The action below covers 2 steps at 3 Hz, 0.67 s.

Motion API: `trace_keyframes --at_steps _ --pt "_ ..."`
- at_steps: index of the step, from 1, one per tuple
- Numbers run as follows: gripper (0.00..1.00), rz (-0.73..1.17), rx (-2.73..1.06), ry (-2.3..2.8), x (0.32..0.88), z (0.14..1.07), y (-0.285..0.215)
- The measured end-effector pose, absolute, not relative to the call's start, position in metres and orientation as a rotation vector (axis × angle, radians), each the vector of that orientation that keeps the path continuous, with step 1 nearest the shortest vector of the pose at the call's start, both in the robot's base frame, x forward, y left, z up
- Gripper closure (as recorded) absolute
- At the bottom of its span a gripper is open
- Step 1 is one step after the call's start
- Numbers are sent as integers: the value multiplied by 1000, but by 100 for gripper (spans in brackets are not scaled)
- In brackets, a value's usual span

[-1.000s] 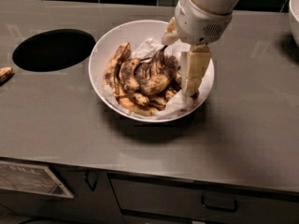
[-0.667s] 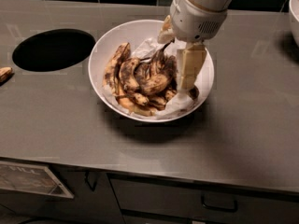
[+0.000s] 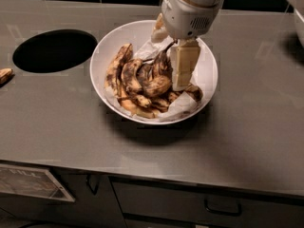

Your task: Pick banana from white bowl

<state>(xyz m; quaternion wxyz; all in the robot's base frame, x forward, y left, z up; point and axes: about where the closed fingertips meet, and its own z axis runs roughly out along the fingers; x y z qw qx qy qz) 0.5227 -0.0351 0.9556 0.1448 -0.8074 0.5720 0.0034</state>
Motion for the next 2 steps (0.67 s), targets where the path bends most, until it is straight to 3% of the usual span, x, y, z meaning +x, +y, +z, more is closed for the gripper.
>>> trace_keyframes --at_steps 2 --pt "26 42 -2339 1643 530 948 -31"
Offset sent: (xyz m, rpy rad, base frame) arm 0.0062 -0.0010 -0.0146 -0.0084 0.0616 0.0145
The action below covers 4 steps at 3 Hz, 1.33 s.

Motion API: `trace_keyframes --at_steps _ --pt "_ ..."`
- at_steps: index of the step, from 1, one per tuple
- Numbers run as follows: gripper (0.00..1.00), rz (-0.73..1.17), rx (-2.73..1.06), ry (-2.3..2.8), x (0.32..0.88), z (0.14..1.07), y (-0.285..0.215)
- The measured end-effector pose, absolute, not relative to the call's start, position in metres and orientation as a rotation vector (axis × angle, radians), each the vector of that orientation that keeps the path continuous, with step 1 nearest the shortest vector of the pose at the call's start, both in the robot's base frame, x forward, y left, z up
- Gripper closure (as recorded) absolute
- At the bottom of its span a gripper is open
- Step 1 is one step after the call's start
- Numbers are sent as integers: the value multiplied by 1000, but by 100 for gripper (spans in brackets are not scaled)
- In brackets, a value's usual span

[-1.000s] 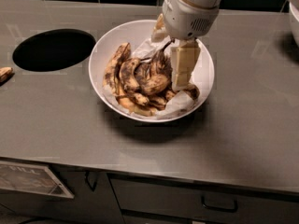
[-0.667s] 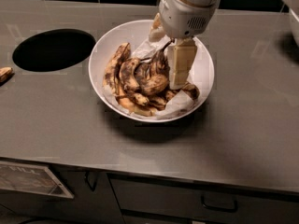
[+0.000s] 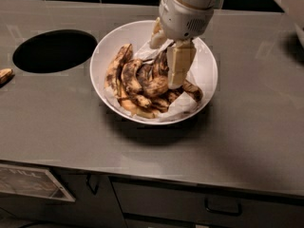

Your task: Pick banana from white bowl

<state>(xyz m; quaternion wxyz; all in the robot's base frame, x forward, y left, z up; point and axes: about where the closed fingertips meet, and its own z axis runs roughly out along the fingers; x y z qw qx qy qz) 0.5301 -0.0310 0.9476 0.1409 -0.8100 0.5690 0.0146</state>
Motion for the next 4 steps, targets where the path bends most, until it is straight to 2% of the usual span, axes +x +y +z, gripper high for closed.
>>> trace_keyframes --at_steps 4 --pt "32 122 -2302 1698 520 924 -49"
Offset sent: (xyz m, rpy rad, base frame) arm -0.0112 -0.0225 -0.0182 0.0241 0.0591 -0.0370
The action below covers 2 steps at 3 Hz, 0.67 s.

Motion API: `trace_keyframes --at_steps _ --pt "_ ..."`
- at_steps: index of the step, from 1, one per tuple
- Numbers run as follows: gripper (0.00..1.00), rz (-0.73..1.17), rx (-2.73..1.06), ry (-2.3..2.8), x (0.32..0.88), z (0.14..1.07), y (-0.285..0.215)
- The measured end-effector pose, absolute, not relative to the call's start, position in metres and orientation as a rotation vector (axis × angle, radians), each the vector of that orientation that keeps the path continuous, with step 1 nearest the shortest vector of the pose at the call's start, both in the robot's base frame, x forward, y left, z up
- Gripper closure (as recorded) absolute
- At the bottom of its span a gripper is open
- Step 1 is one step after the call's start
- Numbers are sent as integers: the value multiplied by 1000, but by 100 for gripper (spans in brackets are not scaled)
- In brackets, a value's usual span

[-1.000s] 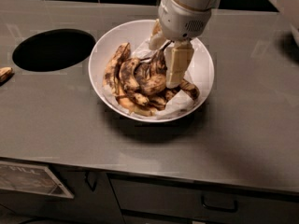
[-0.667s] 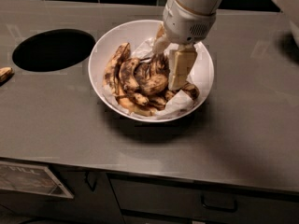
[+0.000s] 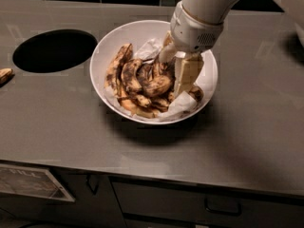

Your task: Pick banana from white bowl

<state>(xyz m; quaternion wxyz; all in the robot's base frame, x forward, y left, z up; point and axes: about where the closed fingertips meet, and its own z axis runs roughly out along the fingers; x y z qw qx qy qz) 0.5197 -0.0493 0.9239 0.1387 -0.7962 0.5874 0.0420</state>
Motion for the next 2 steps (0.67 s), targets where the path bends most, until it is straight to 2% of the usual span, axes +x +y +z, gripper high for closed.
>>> trace_keyframes --at_steps 2 --pt "33 144 -2340 1692 521 918 -46"
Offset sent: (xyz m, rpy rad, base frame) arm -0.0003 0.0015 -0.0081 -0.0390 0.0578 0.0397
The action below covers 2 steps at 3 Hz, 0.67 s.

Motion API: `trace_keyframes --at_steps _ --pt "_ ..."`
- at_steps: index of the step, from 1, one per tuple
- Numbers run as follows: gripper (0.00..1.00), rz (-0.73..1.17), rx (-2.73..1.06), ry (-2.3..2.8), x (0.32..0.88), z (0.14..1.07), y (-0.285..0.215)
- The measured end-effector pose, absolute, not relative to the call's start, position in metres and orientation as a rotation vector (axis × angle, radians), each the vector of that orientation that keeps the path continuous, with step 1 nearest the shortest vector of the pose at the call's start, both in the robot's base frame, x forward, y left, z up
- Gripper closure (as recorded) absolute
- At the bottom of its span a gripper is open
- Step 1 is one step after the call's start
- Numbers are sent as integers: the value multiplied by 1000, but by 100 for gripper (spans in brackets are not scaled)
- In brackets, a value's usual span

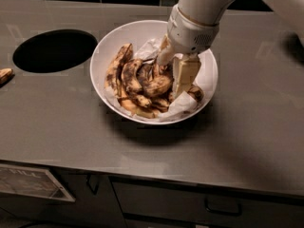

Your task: Pick banana from white bowl

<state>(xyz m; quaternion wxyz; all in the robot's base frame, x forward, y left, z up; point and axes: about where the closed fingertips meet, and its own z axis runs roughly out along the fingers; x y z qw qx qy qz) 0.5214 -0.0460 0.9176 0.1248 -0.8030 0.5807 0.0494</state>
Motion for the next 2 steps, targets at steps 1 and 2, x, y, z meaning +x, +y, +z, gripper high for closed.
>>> trace_keyframes --at_steps 1,2 --pt "33 146 -2355 1686 524 917 -43" --pt "33 149 -2368 1681 527 917 -41"
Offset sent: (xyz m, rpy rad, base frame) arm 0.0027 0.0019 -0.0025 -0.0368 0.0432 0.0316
